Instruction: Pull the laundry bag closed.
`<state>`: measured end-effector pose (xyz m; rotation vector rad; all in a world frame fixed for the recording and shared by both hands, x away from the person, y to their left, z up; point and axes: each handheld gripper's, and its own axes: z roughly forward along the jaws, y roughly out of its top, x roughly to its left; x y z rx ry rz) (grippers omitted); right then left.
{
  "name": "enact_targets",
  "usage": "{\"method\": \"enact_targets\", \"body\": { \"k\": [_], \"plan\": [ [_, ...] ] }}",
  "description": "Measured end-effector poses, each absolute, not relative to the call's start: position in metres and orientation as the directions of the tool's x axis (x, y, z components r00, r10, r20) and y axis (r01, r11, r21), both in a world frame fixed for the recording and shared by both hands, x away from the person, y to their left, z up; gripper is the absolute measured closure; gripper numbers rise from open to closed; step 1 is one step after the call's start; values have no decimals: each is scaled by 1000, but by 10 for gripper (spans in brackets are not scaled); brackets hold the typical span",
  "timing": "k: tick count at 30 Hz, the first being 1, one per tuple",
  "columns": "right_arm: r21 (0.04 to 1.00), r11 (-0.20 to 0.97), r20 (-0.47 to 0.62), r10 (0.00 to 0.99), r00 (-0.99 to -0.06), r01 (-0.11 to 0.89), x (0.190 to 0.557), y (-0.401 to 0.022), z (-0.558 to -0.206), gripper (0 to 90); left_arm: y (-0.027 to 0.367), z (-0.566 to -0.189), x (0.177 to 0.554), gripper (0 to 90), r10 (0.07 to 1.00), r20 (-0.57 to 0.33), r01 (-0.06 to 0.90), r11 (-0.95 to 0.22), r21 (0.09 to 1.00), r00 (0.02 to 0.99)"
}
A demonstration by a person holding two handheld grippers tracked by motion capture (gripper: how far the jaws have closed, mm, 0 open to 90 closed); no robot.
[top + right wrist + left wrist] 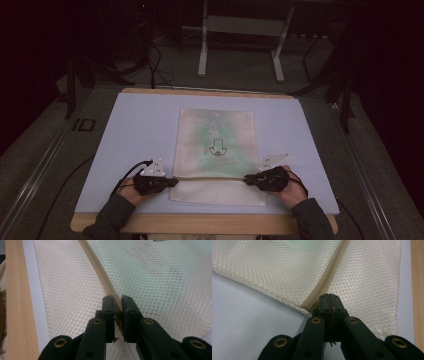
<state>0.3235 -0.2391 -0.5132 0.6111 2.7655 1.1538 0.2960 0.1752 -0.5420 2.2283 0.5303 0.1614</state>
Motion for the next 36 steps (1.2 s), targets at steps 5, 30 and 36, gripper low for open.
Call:
{"method": "enact_targets", "body": {
  "k": [5,30,36],
  "plan": [
    [699,633,75,399,-914,334,323,-243,-512,823,175,-542,296,896,426,-60,321,-574,753,903],
    [700,611,82,445,-892,369,319,-270,-512,823,175,-542,296,896,424,-64,322,-574,753,903],
    [699,611,84,445,-891,371,318,-273,-513,823,175,-542,296,896,424,-64,323,-574,753,903]
  ]
}}
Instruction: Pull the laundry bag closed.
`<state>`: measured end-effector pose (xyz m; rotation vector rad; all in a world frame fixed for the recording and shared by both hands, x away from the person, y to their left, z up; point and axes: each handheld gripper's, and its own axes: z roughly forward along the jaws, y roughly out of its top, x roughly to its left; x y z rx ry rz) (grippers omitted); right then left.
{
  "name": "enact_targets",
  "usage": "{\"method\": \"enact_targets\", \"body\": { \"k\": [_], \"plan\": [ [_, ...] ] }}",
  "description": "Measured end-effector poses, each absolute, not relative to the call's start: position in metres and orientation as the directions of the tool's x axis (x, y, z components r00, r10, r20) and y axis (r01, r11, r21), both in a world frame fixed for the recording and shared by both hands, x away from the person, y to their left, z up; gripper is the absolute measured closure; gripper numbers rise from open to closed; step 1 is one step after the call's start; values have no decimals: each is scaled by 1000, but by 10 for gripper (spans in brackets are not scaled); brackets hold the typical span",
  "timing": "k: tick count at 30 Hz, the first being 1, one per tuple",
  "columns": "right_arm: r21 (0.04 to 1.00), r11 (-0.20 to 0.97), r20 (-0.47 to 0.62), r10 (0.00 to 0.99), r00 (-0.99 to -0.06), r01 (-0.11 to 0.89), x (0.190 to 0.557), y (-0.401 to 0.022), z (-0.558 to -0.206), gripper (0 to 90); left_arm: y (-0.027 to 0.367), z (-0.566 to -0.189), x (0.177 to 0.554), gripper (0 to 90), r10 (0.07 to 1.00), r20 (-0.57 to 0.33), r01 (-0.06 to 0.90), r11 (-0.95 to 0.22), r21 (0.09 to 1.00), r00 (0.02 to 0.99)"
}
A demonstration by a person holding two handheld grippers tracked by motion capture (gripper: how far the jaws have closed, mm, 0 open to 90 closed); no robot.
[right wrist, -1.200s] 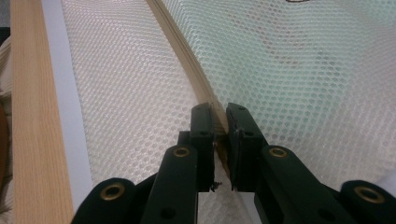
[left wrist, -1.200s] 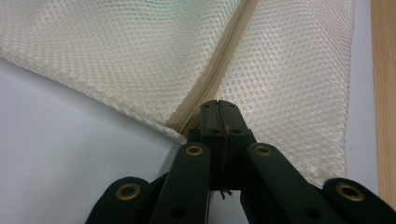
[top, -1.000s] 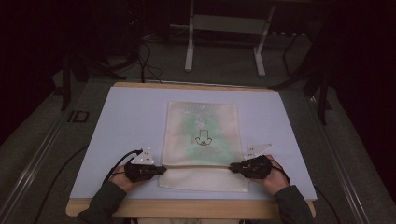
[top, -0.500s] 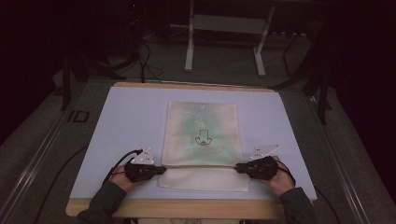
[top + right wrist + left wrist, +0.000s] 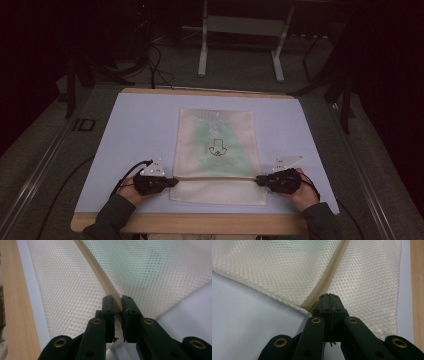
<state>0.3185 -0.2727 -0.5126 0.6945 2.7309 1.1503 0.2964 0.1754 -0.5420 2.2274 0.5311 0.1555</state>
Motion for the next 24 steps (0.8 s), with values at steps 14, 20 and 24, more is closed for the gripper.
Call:
{"method": "enact_targets", "body": {
  "k": [14,20,24],
  "plan": [
    [696,611,90,448,-890,378,317,-277,-514,823,175,-542,296,896,424,-63,322,-574,753,904],
    [696,605,97,454,-886,386,317,-282,-516,823,175,-542,296,896,423,-63,321,-574,753,904],
    [694,608,95,454,-886,385,317,-282,-516,823,175,-542,296,895,423,-60,319,-575,753,904]
  ]
}}
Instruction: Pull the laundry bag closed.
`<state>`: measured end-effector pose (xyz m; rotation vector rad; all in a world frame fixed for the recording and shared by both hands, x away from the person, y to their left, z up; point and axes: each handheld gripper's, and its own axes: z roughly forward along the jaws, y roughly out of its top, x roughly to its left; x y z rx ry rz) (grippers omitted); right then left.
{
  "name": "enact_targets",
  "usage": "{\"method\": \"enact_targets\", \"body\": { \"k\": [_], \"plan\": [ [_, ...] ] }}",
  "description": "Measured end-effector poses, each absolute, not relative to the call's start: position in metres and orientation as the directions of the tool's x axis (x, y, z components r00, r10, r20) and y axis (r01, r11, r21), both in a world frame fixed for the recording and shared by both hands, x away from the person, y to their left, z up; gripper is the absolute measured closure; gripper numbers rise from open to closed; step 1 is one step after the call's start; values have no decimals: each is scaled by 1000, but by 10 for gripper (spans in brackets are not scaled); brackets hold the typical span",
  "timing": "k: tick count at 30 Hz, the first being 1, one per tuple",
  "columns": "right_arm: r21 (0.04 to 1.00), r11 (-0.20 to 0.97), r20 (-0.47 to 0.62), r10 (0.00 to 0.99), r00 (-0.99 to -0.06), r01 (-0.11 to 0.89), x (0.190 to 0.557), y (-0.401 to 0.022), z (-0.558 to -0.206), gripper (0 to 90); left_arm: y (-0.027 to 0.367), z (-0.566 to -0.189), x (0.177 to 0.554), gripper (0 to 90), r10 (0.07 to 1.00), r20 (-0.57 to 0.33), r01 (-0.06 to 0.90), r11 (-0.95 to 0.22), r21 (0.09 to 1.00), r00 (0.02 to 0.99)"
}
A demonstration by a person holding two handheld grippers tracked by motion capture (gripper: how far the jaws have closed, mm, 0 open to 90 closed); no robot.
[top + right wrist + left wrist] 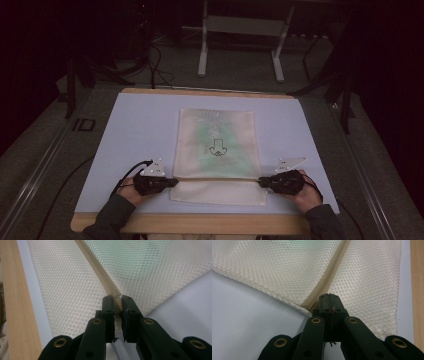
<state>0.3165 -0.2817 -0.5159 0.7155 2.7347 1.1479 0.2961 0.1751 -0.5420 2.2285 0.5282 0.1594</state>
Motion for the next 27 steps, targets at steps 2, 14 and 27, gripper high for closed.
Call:
{"method": "enact_targets", "body": {
  "k": [2,14,27],
  "plan": [
    [696,606,95,455,-886,386,316,-282,-516,823,175,-542,296,896,423,-60,319,-575,753,904],
    [713,582,109,457,-883,390,317,-280,-517,780,175,-542,296,895,425,-57,318,-576,753,904],
    [754,530,104,486,-868,387,315,-284,-508,749,176,-542,297,895,423,-70,326,-571,753,903]
  ]
}}
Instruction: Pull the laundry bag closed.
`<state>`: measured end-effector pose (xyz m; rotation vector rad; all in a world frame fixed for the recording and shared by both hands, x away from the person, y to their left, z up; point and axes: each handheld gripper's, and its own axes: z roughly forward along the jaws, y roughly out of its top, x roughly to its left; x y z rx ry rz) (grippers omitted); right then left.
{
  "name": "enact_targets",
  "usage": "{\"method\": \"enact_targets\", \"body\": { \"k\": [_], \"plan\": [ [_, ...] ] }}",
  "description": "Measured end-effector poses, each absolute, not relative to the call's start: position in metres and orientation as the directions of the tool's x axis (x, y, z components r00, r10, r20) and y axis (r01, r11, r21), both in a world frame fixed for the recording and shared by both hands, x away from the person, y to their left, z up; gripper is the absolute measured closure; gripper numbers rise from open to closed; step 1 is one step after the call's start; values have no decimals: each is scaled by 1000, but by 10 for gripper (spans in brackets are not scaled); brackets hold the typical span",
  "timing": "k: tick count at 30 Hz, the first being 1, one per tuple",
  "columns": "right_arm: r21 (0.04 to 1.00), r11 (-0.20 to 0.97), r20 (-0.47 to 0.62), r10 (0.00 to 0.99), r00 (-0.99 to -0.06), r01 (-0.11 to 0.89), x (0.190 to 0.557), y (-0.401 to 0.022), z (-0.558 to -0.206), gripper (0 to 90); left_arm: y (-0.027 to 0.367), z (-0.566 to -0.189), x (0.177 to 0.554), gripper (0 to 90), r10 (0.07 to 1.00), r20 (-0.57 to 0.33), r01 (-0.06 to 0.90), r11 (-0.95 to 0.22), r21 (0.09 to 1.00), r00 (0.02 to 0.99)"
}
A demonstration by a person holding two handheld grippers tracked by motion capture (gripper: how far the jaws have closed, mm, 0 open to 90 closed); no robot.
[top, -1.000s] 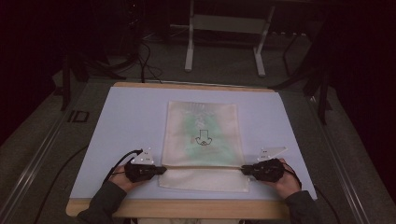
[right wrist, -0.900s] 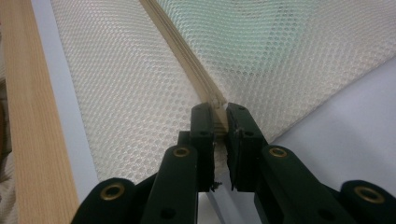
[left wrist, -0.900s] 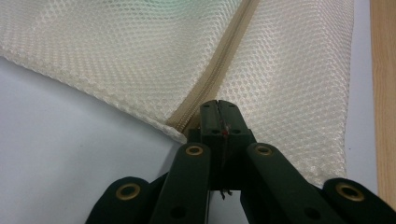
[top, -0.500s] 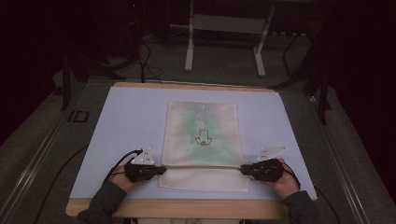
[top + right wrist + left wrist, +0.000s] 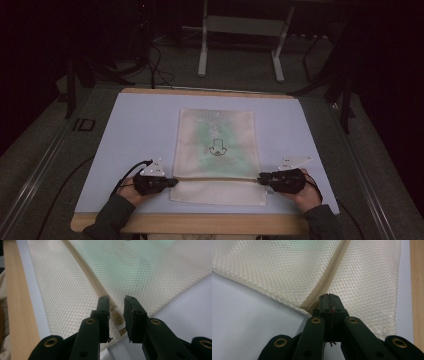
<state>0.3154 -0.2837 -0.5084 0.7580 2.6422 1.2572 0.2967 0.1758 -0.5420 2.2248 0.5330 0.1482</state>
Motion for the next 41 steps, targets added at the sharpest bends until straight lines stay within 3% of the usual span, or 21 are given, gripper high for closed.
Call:
{"method": "enact_targets", "body": {
  "k": [41],
  "plan": [
    [792,450,103,568,-817,413,313,-306,-508,768,169,-537,294,893,441,-36,327,-606,725,897]
  ]
}}
